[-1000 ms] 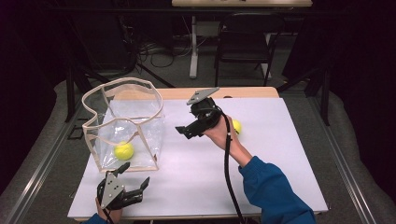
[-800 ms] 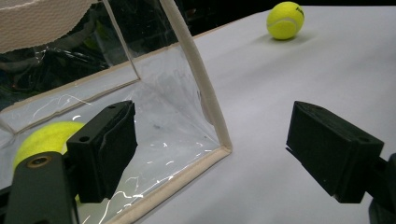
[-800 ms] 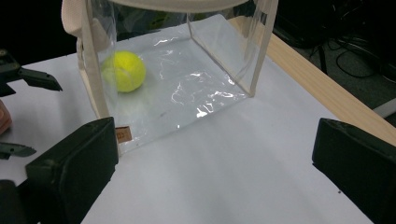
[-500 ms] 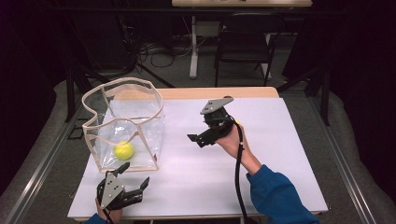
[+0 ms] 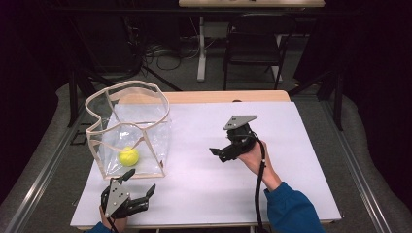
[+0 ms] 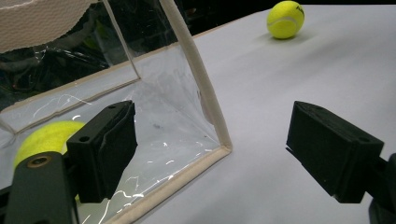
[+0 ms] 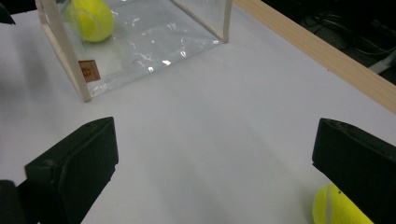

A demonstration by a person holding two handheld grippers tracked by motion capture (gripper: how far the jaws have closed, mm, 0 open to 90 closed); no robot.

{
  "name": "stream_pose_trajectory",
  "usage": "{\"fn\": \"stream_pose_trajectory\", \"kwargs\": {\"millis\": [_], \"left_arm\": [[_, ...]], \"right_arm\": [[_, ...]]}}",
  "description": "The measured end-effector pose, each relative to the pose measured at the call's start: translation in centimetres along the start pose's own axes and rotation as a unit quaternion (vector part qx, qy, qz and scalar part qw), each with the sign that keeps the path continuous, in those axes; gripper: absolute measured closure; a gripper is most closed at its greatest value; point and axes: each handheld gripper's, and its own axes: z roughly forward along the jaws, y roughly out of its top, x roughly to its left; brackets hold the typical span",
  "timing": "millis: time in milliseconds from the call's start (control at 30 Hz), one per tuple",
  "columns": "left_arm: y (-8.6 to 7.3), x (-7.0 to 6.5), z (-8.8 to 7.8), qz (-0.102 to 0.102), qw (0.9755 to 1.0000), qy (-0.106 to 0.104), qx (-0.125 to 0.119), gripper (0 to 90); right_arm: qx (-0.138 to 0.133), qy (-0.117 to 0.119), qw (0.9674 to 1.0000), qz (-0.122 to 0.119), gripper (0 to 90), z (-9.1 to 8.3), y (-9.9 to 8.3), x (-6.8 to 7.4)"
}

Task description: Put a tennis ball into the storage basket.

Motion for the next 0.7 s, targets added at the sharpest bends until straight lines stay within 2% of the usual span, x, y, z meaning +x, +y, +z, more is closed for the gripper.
{"fn": "stream_pose_trajectory", "kwargs": {"millis": [333, 433, 500, 700], "left_arm": [[0.0, 0.0, 0.0, 0.000, 1.0000, 0.001, 0.000, 15.9], [0.0, 0.0, 0.0, 0.000, 1.0000, 0.000, 0.001, 15.9], [0.0, 0.0, 0.0, 0.001, 1.0000, 0.001, 0.001, 15.9], [0.0, 0.0, 0.0, 0.002, 1.0000, 0.000, 0.000, 15.9]], "right_arm": [[0.009, -0.005, 0.9997, 0.024, 0.0, -0.1, -3.1, -0.6], [0.003, -0.007, 0.9993, 0.037, 0.0, -0.3, -4.0, -0.9], [0.011, -0.010, 0.9992, 0.037, 0.0, -0.3, -4.4, -1.0], [0.009, -0.015, 0.9986, 0.050, 0.0, -0.9, -5.3, -1.4]]}}
